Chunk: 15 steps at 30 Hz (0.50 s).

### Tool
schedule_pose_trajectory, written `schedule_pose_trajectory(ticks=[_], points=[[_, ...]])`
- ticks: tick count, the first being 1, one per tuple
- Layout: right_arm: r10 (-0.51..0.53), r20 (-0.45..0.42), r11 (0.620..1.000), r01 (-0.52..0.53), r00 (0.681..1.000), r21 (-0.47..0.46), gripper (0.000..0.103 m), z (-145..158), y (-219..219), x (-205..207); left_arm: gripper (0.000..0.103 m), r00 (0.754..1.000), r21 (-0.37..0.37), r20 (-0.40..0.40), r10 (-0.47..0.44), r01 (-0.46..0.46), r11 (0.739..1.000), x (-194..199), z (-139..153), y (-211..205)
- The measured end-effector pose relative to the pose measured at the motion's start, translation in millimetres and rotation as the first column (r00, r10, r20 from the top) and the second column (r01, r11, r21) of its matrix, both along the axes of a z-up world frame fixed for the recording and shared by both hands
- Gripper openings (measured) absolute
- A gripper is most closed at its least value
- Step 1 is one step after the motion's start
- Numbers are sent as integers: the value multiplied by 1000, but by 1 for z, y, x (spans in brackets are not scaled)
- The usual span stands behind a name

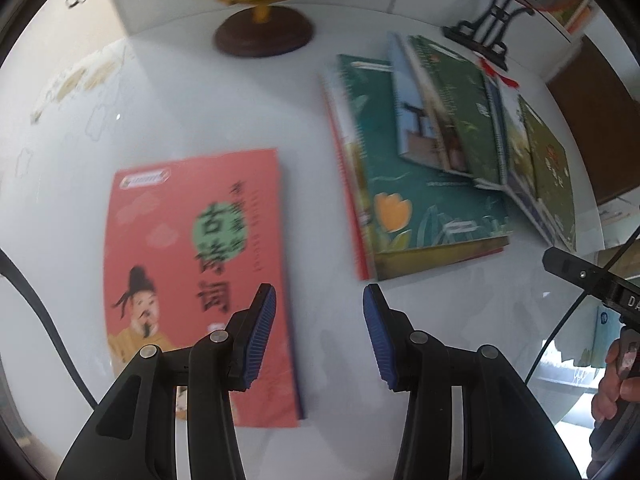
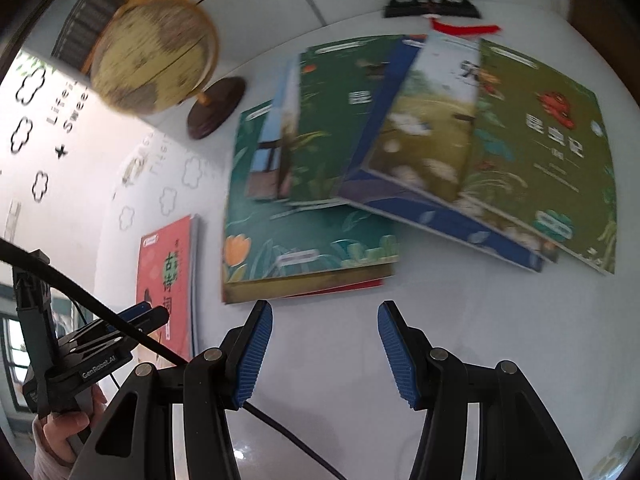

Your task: Organize books

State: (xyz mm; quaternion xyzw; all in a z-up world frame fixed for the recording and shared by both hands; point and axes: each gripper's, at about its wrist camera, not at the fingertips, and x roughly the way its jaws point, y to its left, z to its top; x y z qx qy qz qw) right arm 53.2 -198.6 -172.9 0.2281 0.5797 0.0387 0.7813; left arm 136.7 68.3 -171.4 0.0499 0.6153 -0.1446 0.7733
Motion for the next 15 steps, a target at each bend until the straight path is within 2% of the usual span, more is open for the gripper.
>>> schedule_pose_trajectory(ticks=[9, 15], points=[[-100, 1, 994, 100, 995, 40, 53, -8, -68, -6, 43, 993, 36, 16, -115, 115, 993, 8, 9, -77], [-152, -11, 985, 153, 988, 75, 53, -23, -109, -12, 43, 977, 60, 1, -213, 212, 975, 5, 5, -133]])
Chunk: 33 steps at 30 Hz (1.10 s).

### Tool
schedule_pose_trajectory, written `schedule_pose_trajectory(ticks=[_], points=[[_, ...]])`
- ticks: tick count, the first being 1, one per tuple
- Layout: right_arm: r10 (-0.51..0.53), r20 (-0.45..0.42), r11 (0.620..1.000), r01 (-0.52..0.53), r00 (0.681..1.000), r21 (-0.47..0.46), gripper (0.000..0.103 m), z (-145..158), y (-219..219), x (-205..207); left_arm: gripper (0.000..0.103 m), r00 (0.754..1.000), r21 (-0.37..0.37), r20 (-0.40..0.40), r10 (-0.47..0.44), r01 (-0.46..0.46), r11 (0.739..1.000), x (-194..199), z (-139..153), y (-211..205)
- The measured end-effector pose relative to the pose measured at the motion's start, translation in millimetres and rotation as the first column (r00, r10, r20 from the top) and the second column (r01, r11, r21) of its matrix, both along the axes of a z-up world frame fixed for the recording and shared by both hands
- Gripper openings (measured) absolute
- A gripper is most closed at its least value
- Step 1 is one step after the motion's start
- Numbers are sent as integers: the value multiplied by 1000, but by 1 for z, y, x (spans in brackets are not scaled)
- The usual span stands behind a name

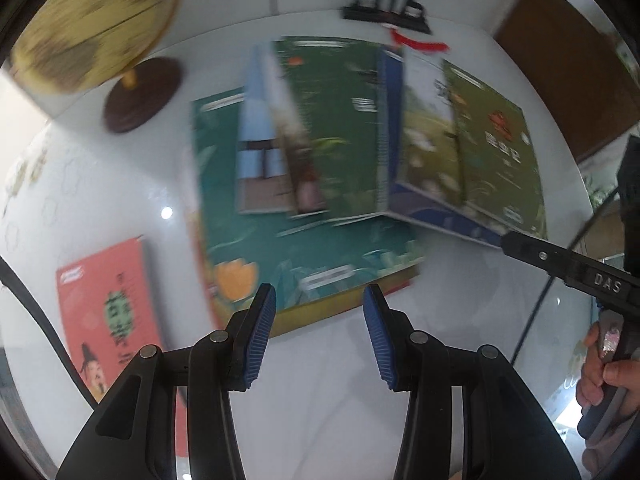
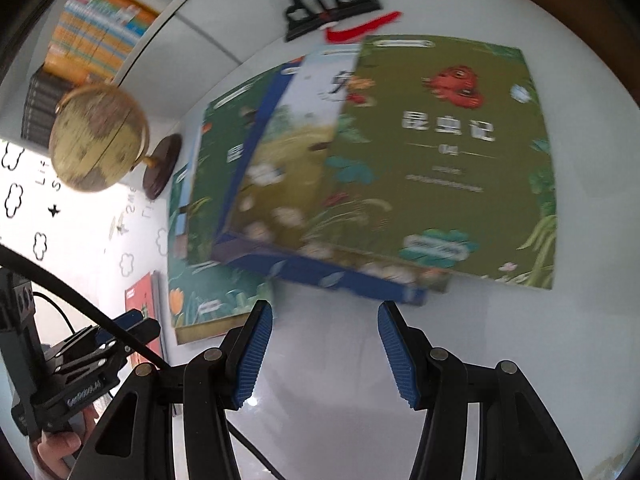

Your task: Organize books

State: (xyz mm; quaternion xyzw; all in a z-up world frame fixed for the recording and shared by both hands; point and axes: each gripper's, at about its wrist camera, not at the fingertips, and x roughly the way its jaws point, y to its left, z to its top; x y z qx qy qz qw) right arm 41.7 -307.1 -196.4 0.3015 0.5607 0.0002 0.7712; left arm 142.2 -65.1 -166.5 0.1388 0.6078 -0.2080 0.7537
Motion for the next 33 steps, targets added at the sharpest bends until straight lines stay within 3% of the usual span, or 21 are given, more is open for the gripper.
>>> schedule_pose_trajectory(ticks=[5, 8, 14, 24, 27, 30, 33], points=[[-28, 8, 999, 27, 1000, 30, 53, -12, -29, -4, 43, 997, 42, -1, -74, 74, 996, 3, -8, -45], [-22, 24, 1000, 22, 999, -5, 53, -14, -43, -3, 43, 996, 75, 13, -85, 83, 994, 9, -11, -75], [-37, 57, 998, 40, 998, -53, 53, -19, -78, 1, 43, 988, 63, 22, -150, 149, 987, 22, -19, -133], [68, 124, 947, -25, 990, -321, 54, -21, -119, 2, 49, 977, 90, 33, -212, 208, 974, 38, -42, -189], [8, 195, 974, 36, 981, -222, 56, -24, -139, 2, 64, 976, 38, 24, -216, 215, 976, 42, -44, -197], [-63, 245, 994, 84, 968, -76, 62, -27, -151, 7, 70, 971, 9, 32, -236, 236, 972, 38, -46, -204], [-63, 262, 995, 82, 963, -63, 67, -26, -147, 13, 77, 960, 37, 48, -275, 273, 961, 30, -51, -214]])
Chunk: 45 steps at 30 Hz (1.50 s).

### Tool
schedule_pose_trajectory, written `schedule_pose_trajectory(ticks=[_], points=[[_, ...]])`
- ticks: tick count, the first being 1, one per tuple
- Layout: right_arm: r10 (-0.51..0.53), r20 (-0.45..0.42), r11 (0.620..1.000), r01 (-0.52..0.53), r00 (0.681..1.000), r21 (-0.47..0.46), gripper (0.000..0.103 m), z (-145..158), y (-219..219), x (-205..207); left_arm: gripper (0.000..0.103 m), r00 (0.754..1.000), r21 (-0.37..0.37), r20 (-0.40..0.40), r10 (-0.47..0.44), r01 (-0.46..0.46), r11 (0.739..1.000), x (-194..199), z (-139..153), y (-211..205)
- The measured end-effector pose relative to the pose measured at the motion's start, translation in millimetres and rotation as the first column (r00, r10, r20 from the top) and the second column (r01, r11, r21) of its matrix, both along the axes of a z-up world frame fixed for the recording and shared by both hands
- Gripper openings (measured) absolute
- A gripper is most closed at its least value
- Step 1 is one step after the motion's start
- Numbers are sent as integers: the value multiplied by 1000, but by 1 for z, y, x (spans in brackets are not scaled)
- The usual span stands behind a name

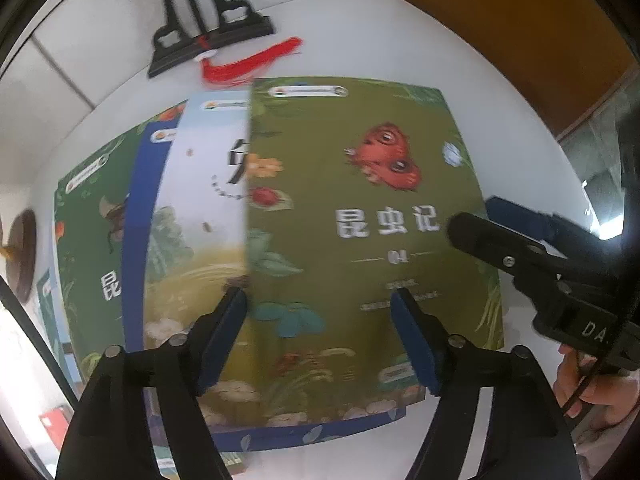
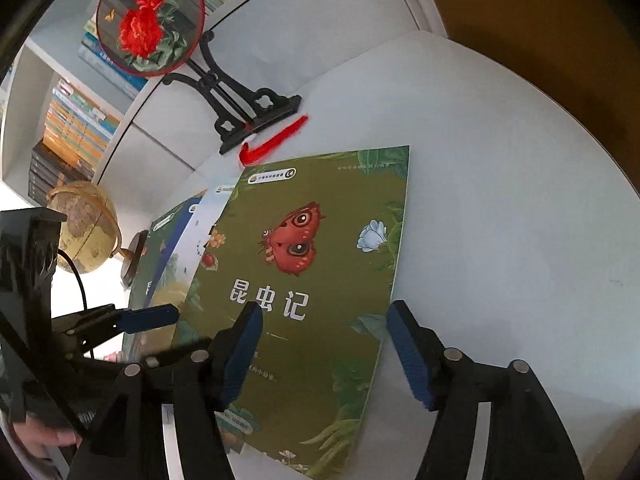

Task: Organize books
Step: 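Grasp the green book's edge with both grippers and lift it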

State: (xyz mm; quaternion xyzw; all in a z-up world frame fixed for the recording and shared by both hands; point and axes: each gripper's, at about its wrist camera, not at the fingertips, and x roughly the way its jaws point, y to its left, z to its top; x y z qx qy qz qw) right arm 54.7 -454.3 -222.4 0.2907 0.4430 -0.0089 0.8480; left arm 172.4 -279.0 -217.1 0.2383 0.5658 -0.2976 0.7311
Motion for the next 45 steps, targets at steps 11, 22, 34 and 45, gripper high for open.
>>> schedule_pose_trajectory(ticks=[11, 22, 34, 45], points=[[114, -17, 991, -112, 993, 72, 74, -3, 30, 18, 83, 997, 27, 18, 71, -71, 997, -3, 10, 41], [257, 32, 955, -259, 966, 142, 75, 2, 99, 51, 85, 965, 79, 50, 257, -261, 962, 7, 19, 118], [300, 36, 927, -300, 953, 226, 77, -4, 102, 35, 86, 904, -55, -144, 403, -414, 909, 19, 11, 168], [318, 135, 849, -345, 939, 401, 43, 8, 110, 26, 76, 855, -115, -239, 460, -495, 861, -5, 13, 199]])
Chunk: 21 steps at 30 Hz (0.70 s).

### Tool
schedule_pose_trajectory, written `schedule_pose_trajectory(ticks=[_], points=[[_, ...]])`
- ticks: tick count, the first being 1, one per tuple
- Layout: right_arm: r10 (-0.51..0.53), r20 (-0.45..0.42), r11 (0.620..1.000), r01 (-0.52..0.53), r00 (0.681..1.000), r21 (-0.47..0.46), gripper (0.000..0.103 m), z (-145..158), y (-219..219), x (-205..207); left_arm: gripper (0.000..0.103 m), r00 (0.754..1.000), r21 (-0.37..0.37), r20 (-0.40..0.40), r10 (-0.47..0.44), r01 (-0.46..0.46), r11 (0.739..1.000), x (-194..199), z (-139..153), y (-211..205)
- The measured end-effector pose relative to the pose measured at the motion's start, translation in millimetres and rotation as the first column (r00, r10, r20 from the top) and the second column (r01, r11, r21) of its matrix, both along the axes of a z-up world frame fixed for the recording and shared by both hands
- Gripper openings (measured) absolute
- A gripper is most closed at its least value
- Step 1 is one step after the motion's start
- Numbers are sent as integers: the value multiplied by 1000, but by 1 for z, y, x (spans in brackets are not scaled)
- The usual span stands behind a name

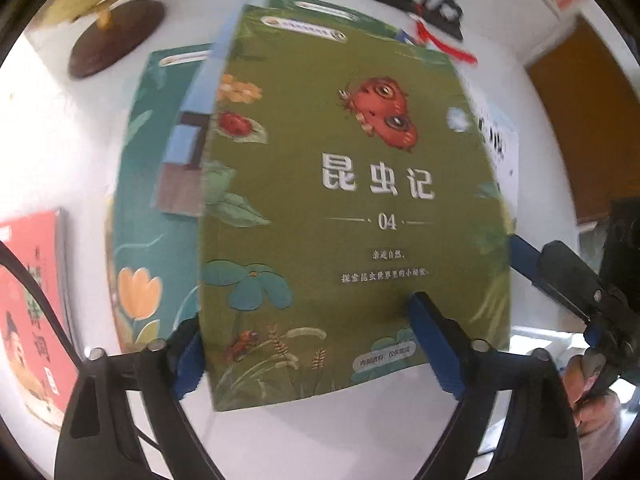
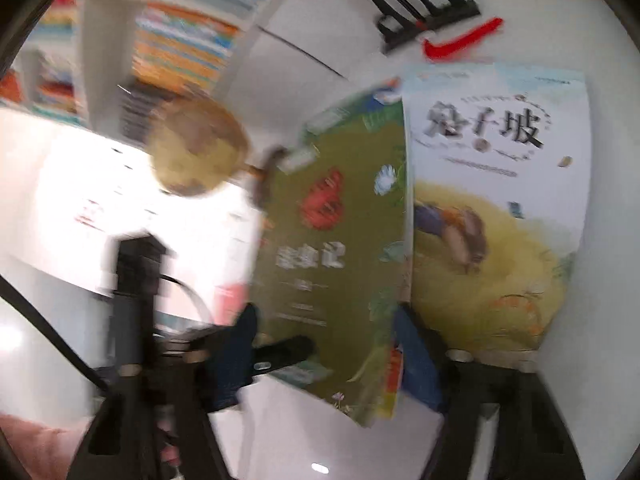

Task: Organize books
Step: 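Grasp the green book's edge with both grippers and lift it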

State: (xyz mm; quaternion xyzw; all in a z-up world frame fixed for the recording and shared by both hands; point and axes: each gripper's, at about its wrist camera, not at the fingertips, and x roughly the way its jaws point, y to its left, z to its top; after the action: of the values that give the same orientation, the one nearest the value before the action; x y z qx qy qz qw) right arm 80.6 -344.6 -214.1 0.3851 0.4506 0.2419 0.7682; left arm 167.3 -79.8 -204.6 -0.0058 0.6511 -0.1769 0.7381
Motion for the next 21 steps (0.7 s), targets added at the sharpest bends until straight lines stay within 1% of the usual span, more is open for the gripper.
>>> schedule_pose_trajectory(ticks=[1, 2, 3, 4, 5, 6, 7, 8, 9, 11, 12, 13, 15, 17, 20, 21], points=[[1, 16, 999, -2, 1000, 47, 41, 1, -3, -2, 64, 1000, -15, 7, 17, -17, 1000, -1, 2, 6], [8, 14, 998, -9, 1000, 63, 41, 1, -3, -2, 59, 999, -26, 19, 28, -27, 999, -3, 6, 13], [11, 2, 999, -11, 1000, 38, 41, 0, -1, -1, 52, 999, -27, 32, 31, -30, 999, -4, 9, 17], [15, -26, 1000, -16, 1000, -14, 41, -4, 2, 1, 48, 998, -19, 48, 34, -33, 999, -6, 13, 19], [28, -69, 998, -32, 997, -56, 41, -12, 5, 3, 48, 998, -9, 59, 34, -33, 999, -7, 15, 22], [35, -94, 998, -40, 995, -51, 41, -18, 6, 4, 46, 997, 0, 66, 33, -33, 999, -9, 18, 25], [44, -118, 999, -47, 992, -25, 41, -25, 8, 4, 44, 997, -2, 63, 36, -36, 999, -11, 18, 27], [40, -114, 999, -38, 993, 20, 41, -28, 6, 1, 44, 997, -9, 54, 48, -48, 999, -12, 18, 31], [44, -128, 998, -40, 991, 39, 41, -30, 6, 0, 44, 997, -12, 49, 58, -57, 998, -12, 16, 34], [73, -176, 997, -65, 982, 52, 40, -37, 10, -5, 44, 996, -13, 38, 84, -83, 996, -16, 14, 42], [82, -182, 995, -72, 980, 63, 41, -39, 13, -11, 44, 996, -16, 35, 88, -88, 996, -16, 14, 43], [79, -191, 996, -68, 978, 62, 41, -41, 14, -15, 44, 995, -17, 35, 88, -88, 996, -16, 15, 45], [63, -239, 998, -61, 969, 17, 45, -47, 19, -21, 44, 996, -10, 45, 78, -78, 997, -16, 15, 42], [63, -239, 995, -42, 969, 91, 46, -55, 21, -22, 44, 996, 0, 50, 68, -68, 998, -16, 16, 39], [17, -218, 991, 12, 976, 132, 46, -55, 23, -17, 43, 997, 14, 53, 58, -59, 998, -14, 15, 36], [13, -201, 990, 15, 980, 140, 34, -54, 25, -14, 43, 997, 18, 58, 58, -59, 998, -14, 15, 36]])
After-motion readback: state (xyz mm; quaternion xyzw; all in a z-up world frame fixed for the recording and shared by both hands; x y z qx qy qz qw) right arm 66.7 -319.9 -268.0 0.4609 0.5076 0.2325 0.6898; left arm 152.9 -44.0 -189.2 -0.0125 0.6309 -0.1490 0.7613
